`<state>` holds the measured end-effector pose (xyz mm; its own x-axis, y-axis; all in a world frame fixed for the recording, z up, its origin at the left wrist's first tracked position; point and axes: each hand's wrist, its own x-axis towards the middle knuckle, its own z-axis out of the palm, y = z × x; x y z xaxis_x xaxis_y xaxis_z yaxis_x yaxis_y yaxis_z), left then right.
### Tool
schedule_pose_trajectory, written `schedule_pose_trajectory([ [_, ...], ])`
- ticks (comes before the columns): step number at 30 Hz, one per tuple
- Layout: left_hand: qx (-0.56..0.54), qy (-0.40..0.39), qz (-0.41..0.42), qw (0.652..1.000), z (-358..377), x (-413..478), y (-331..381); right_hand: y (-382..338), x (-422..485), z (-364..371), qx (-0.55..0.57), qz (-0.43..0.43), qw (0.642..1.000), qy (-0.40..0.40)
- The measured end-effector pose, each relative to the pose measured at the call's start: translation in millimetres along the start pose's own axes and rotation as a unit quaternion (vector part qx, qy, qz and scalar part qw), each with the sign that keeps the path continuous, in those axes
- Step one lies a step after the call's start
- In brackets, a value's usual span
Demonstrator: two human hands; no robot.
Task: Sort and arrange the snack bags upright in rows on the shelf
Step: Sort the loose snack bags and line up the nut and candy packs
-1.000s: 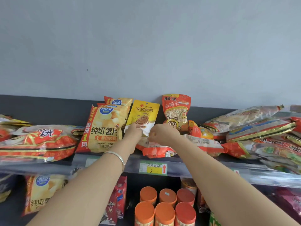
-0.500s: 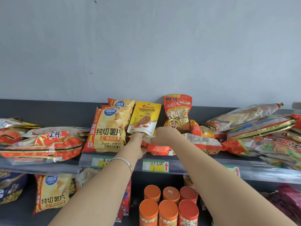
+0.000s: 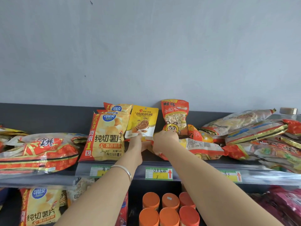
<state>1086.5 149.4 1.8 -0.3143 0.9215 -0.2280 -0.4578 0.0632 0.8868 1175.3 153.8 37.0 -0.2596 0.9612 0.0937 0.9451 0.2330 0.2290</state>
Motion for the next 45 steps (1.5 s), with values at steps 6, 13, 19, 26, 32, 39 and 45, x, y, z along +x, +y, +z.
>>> schedule_pose_trajectory([
  [6,0.048,-0.014,0.069,0.996,5,9,5,29,5,-15,0.099,0.011,0.994,0.032],
  [13,0.064,-0.019,0.171,0.983,22,20,8,67,10,-25,0.349,0.071,0.933,0.046],
  [19,0.094,-0.032,0.131,0.986,24,29,5,82,14,-23,0.523,0.134,0.838,0.081],
  [26,0.045,-0.183,0.008,0.982,25,28,6,77,17,-26,0.765,0.170,0.617,0.068],
  [32,0.149,-0.160,0.103,0.970,31,48,13,84,27,-5,0.785,0.169,0.595,0.037],
  [39,0.263,-0.088,0.246,0.929,50,78,26,99,62,9,0.756,0.135,0.638,0.060],
  [45,0.242,-0.076,0.316,0.914,95,103,29,120,109,9,0.588,0.081,0.781,0.197],
])
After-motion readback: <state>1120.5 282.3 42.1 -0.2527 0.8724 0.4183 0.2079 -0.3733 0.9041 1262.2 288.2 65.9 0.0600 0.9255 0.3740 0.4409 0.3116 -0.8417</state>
